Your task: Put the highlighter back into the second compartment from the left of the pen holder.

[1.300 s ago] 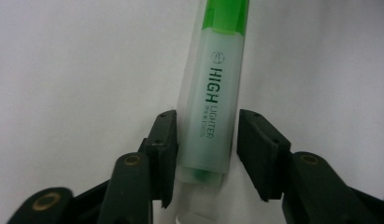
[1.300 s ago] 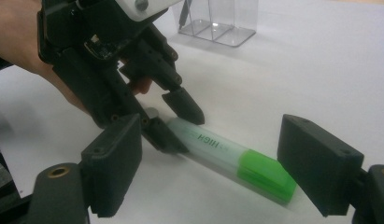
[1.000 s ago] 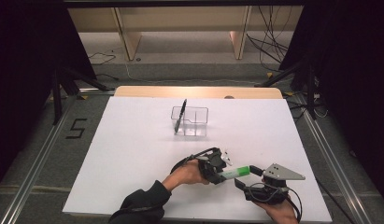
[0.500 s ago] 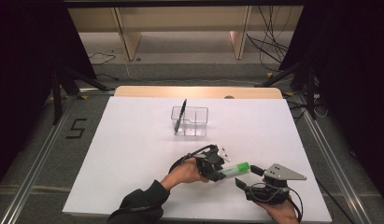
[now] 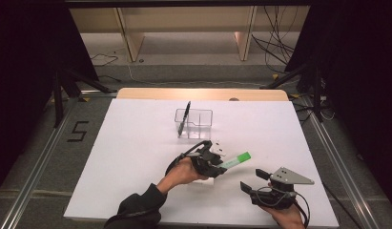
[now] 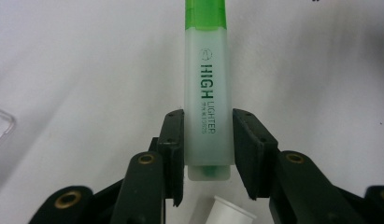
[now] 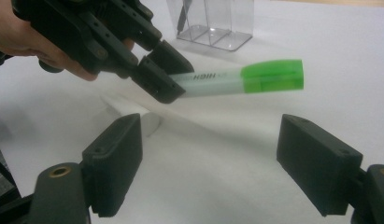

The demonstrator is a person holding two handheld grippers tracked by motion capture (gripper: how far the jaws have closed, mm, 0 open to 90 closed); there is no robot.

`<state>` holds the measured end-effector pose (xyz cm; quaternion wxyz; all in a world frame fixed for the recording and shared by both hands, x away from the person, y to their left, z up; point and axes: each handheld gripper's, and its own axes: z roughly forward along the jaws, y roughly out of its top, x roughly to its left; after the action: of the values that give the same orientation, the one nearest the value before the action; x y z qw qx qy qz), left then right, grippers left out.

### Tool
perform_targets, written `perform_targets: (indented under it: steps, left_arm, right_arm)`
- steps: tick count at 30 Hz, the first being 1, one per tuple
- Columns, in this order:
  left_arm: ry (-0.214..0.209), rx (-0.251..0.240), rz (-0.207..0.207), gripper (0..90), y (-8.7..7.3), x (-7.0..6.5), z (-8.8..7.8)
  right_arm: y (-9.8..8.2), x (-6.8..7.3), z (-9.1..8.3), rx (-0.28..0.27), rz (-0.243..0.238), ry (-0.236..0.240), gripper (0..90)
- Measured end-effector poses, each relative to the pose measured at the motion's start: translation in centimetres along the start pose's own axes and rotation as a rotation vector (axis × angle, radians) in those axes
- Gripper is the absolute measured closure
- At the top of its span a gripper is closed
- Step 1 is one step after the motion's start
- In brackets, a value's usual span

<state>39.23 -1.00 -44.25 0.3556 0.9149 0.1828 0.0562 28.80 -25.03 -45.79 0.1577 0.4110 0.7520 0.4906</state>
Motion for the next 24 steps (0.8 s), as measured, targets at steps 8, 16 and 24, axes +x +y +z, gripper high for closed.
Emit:
perform_targets:
  steps: [8,16,24]
  left_arm:
    - [0.027,-0.058,-0.041,65.6,-0.9,0.4,-1.5]
    - [0.061,-0.169,-0.111,65.6,-2.4,1.0,-3.5]
    - [0.108,-0.238,-0.162,65.6,-4.4,1.3,-5.2]
  right_arm:
    - [0.1,0.5,0.2,-0.006,0.020,0.017,23.7]
    - [0.6,0.7,0.7,-0.024,0.085,0.034,24.8]
    - [1.5,0.8,1.4,-0.037,0.151,0.062,26.2]
